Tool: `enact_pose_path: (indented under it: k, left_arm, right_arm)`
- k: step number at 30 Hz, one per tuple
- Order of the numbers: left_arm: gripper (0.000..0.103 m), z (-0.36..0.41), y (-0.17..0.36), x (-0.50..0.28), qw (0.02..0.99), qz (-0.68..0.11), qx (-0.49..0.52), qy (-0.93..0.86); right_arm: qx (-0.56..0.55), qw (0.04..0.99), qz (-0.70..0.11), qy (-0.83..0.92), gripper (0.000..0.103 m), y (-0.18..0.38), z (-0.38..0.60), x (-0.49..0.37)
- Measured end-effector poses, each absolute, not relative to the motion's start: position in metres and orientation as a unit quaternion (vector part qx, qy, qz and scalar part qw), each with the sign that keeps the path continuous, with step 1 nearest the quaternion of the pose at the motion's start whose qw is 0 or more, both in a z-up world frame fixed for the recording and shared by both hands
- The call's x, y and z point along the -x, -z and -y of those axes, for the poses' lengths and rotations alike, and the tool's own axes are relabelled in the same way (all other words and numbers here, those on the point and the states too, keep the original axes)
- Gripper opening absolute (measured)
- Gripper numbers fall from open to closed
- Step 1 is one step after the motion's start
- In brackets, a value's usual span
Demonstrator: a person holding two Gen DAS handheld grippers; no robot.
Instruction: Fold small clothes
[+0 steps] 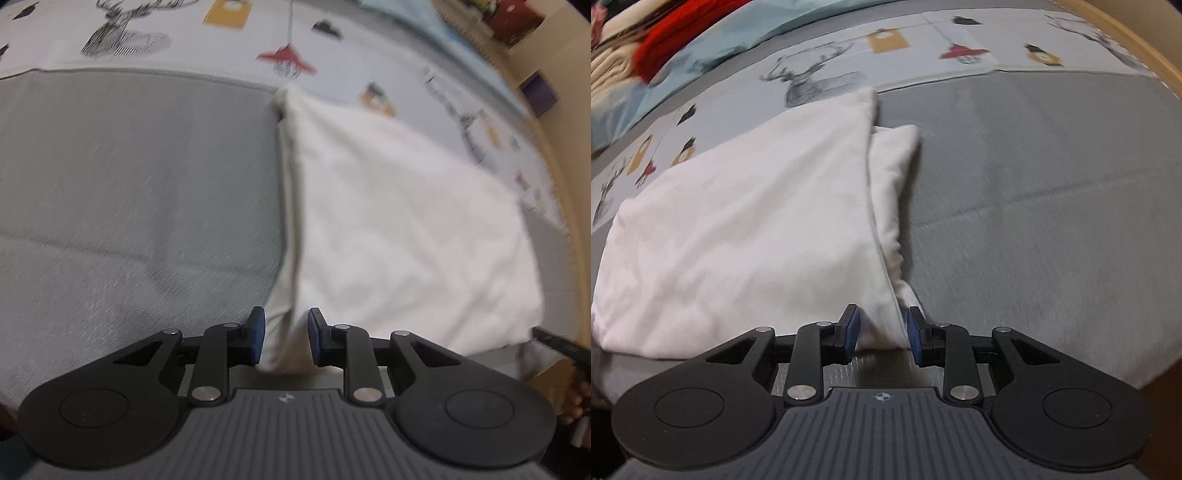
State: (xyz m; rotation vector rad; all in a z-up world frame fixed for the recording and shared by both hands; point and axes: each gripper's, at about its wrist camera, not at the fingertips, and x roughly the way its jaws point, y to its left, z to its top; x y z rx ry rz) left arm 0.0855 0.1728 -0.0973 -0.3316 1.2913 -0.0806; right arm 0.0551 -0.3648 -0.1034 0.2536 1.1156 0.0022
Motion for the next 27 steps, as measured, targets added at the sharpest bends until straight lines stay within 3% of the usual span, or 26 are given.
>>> enact_pose_path:
  k: [3, 4, 6, 9, 15, 19, 21, 23, 24, 25, 27]
  left_arm:
    - [0.026, -0.167, 0.099, -0.080, 0.786, -0.600, 0.141, 0.046]
    - [0.026, -0.164, 0.097, -0.077, 0.789, -0.597, 0.137, 0.050]
    - [0.026, -0.160, 0.095, -0.073, 0.795, -0.590, 0.132, 0.052]
    - [0.003, -0.152, 0.094, -0.067, 0.804, -0.581, 0.114, 0.048]
    - [0.000, -0.159, 0.067, -0.054, 0.837, -0.529, 0.136, 0.034]
    - [0.000, -0.159, 0.087, -0.059, 0.803, -0.585, 0.106, -0.036]
    - [0.001, -0.159, 0.085, -0.057, 0.811, -0.572, 0.107, -0.055]
    - [0.001, -0.157, 0.072, -0.055, 0.834, -0.534, 0.126, -0.046]
    - [0.003, -0.156, 0.068, -0.054, 0.840, -0.524, 0.138, -0.033]
    - [0.007, -0.154, 0.067, -0.055, 0.840, -0.523, 0.142, -0.025]
    - [0.013, -0.150, 0.074, -0.059, 0.830, -0.538, 0.144, -0.013]
  right_arm:
    - [-0.138, 0.845, -0.517, 0.014, 0.025, 0.102, 0.367, -0.046]
    - [-0.140, 0.848, -0.511, 0.017, 0.014, 0.101, 0.368, -0.044]
    - [-0.137, 0.853, -0.504, 0.018, 0.002, 0.099, 0.369, -0.043]
    - [-0.130, 0.866, -0.482, 0.021, 0.001, 0.092, 0.370, -0.042]
    - [-0.154, 0.902, -0.398, 0.061, 0.000, 0.059, 0.389, -0.029]
    - [-0.165, 0.883, -0.433, 0.074, 0.000, 0.075, 0.396, -0.034]
    - [-0.173, 0.883, -0.432, 0.061, 0.004, 0.077, 0.392, -0.035]
    - [-0.173, 0.879, -0.443, 0.034, 0.015, 0.079, 0.384, -0.038]
    - [-0.168, 0.877, -0.450, 0.025, 0.033, 0.082, 0.380, -0.040]
    - [-0.161, 0.875, -0.456, 0.023, 0.042, 0.085, 0.376, -0.041]
    - [-0.163, 0.869, -0.467, 0.022, 0.042, 0.091, 0.372, -0.044]
